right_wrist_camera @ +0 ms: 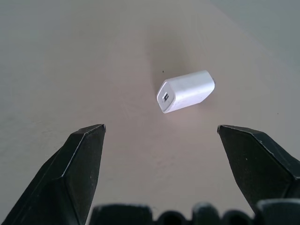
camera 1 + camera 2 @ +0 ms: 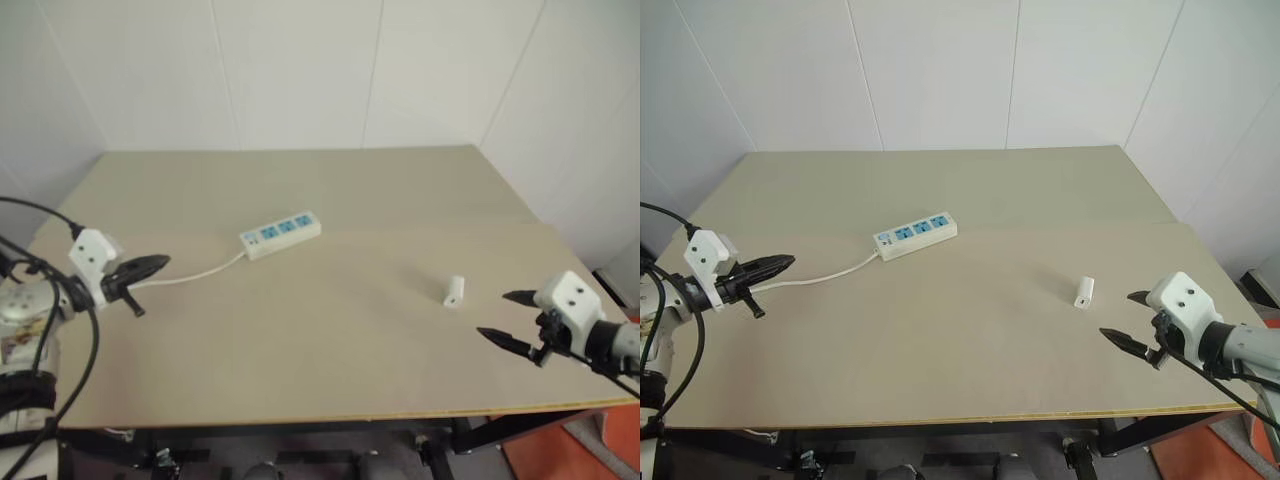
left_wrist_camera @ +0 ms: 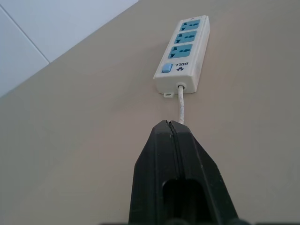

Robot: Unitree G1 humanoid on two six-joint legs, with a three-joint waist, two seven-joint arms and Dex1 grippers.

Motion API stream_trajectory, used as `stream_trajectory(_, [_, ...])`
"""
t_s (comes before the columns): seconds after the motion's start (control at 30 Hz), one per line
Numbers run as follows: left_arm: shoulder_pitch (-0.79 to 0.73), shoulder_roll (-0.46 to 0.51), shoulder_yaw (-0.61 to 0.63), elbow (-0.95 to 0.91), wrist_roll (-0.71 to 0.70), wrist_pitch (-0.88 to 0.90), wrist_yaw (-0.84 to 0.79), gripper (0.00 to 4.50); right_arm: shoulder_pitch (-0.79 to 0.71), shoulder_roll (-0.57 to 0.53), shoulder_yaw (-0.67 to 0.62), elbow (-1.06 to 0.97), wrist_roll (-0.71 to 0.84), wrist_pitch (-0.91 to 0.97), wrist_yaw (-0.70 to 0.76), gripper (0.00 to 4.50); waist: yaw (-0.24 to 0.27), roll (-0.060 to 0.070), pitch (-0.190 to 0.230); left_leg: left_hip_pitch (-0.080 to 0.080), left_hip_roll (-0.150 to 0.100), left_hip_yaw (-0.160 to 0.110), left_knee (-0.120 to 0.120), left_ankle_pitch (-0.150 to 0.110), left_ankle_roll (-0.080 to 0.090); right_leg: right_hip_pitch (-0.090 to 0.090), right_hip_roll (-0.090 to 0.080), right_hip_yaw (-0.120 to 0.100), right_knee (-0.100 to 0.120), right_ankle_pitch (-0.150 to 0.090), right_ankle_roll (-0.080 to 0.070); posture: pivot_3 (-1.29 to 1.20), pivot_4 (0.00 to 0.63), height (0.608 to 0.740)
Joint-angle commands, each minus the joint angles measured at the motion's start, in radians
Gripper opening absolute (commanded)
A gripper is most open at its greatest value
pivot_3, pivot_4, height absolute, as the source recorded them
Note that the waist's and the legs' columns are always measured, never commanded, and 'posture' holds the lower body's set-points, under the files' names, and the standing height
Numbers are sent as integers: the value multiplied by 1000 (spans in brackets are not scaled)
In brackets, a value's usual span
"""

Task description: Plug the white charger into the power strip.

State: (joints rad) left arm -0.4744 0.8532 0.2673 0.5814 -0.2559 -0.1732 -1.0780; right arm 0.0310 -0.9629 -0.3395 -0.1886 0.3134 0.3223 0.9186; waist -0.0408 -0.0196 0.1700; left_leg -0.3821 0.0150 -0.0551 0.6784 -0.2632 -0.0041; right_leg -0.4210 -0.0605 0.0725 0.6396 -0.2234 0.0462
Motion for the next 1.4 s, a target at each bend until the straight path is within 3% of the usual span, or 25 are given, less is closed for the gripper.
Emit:
stream_trajectory(0.03, [-25,13,5,3,7,-35,17,18,-12,-1,-18,-10,-11,-33,-5,4500,0,0,0,0,0,0,0,0,0,0,0,0,0,0,0,0,150,740])
stream_trajectory(0.37, [-36,-8,-5,29,22,-77,45,18,-20,0,-11,-8,-23,-40,-2,4500,0,0,0,0,0,0,0,0,0,0,0,0,0,0,0,0,150,740])
stream_trajectory(0.57, [-188,-66,-49,248,132,-191,221,18,-29,-6,-3,-21,-22,-29,1,4500,8,0,0,0,-1,0,1,0,0,1,0,0,0,0,0,0,150,740])
stream_trajectory(0.9, [-409,-193,-144,602,223,-182,240,18,-126,30,55,-240,38,105,-60,4500,3,-1,0,-2,-1,-1,1,0,0,-1,0,0,0,0,0,0,150,740])
stream_trajectory(1.03, [-473,-218,-140,651,212,-131,178,886,-115,64,75,-320,43,149,-101,4500,3,-3,0,-2,-1,-2,1,0,0,-1,0,-1,1,0,0,0,150,740])
stream_trajectory(1.33, [-532,-252,-156,691,230,-44,147,3965,-49,95,80,-374,20,183,-157,4500,6,-3,0,-2,-1,-2,1,0,0,0,0,-1,1,0,0,0,150,740])
stream_trajectory(1.4, [-546,-260,-166,699,244,-17,155,4462,-48,99,82,-396,27,196,-168,4500,3,-3,0,-2,-1,-2,1,0,0,0,0,-1,1,0,0,0,150,740])
